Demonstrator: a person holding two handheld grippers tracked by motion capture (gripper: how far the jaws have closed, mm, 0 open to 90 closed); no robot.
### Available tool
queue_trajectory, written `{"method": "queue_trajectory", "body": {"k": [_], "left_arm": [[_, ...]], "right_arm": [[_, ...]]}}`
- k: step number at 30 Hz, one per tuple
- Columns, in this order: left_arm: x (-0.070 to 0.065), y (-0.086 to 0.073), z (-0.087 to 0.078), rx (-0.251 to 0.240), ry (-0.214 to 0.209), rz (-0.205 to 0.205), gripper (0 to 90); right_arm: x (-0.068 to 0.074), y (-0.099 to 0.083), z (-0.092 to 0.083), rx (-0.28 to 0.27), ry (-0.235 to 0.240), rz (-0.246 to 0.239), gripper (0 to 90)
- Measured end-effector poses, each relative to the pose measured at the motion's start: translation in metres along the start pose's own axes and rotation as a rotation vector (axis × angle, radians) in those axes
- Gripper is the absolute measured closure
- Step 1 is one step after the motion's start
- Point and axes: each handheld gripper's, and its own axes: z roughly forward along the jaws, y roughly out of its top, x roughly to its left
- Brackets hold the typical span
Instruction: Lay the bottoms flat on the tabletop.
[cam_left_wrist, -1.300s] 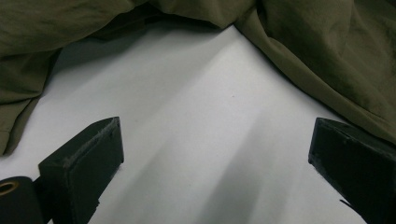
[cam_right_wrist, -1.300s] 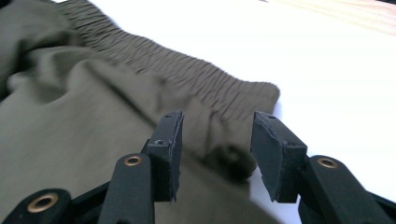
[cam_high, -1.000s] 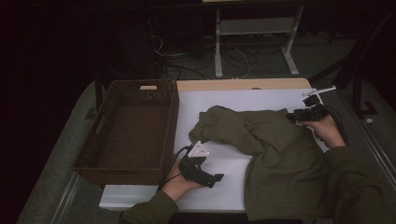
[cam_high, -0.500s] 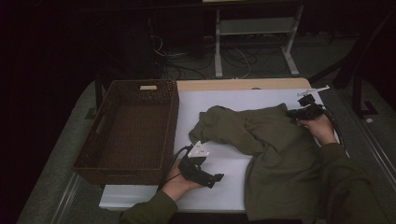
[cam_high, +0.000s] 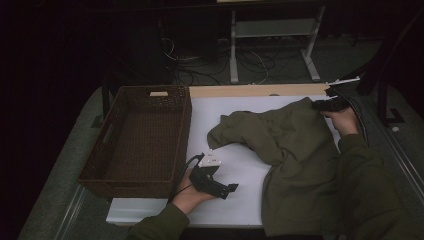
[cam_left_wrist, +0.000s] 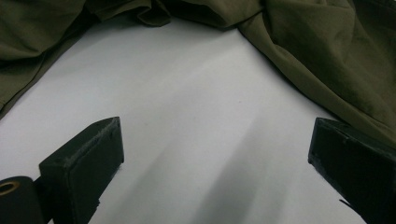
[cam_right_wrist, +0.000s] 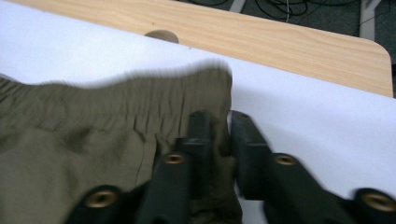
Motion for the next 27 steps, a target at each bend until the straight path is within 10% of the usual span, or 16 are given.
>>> {"method": "queue_trajectory", "body": {"k": [10, 27], "left_arm": [[-0.004, 0.001, 0.002, 0.012, -0.006, 0.013, 3.2], [-0.006, 0.000, 0.003, 0.020, -0.008, 0.020, 3.7]], "right_arm": [[0.019, -0.006, -0.020, -0.047, 0.111, -0.008, 43.2], [0.080, -0.046, -0.068, -0.042, 0.279, -0.115, 40.9]]}}
